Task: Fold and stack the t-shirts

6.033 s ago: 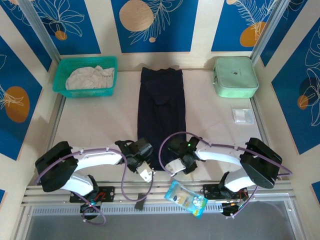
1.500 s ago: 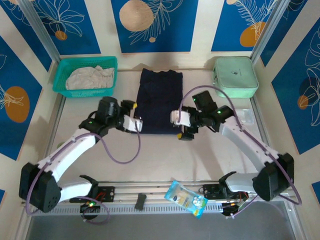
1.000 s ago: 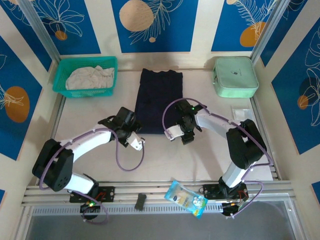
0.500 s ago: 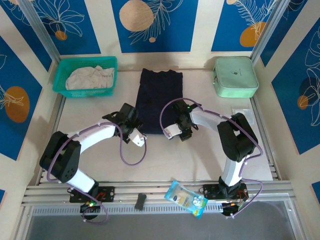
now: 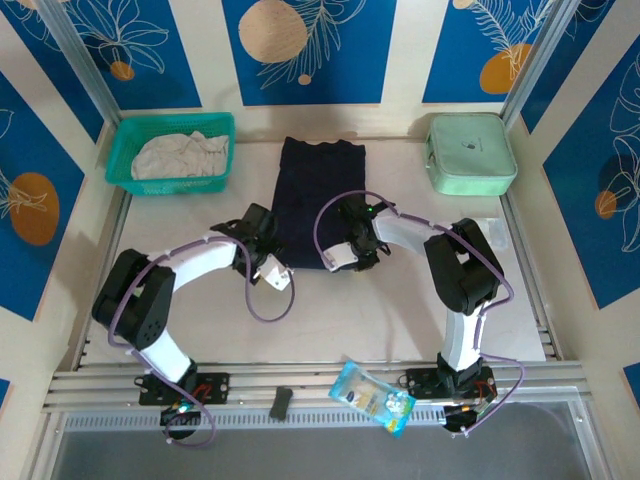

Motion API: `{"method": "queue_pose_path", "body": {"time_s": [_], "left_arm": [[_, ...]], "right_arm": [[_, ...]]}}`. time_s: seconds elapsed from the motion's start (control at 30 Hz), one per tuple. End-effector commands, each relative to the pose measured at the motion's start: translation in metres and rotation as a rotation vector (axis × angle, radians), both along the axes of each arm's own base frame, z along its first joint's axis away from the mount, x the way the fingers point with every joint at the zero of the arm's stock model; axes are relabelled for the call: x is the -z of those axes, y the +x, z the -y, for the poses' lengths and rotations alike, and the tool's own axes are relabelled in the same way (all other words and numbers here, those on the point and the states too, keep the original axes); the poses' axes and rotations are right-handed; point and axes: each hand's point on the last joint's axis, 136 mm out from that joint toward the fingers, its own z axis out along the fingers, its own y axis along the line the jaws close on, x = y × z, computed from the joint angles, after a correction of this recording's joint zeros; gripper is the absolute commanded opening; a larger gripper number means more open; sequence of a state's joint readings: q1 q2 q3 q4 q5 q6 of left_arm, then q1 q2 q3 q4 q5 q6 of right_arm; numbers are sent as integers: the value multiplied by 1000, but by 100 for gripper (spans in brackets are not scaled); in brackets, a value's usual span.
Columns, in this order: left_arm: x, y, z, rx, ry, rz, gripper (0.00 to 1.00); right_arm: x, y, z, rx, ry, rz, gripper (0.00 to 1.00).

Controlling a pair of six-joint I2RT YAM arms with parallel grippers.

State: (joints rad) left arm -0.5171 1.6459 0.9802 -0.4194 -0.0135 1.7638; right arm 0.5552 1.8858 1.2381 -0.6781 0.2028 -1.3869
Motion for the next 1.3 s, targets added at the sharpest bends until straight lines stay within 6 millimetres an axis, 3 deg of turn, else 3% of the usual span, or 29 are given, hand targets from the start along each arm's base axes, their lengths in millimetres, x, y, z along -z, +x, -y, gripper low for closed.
{"method": "queue_pose_path", "body": {"time_s": [0.0, 0.27, 0.43, 0.83, 1.07, 1.2, 1.27], "left_arm": [[-1, 8, 2, 0, 1, -4, 81], [15, 11, -1, -7, 26, -46, 79], [31, 18, -9, -33, 57, -74, 72], [68, 56, -7, -96, 90, -29, 41], [81, 70, -4, -103, 88, 14, 0], [75, 71, -4, -118, 75, 31, 0], [61, 73, 0, -154, 31, 49, 0]], "right_arm": [[9, -17, -2, 4, -4, -85, 12], [6, -18, -2, 18, 1, -99, 5], [5, -20, -3, 21, 5, -107, 0], [3, -20, -3, 45, 21, -129, 0], [-5, -19, -5, 56, 40, -119, 0], [-11, -14, -9, 82, 73, -90, 0], [-21, -12, -11, 106, 115, -73, 0]]}}
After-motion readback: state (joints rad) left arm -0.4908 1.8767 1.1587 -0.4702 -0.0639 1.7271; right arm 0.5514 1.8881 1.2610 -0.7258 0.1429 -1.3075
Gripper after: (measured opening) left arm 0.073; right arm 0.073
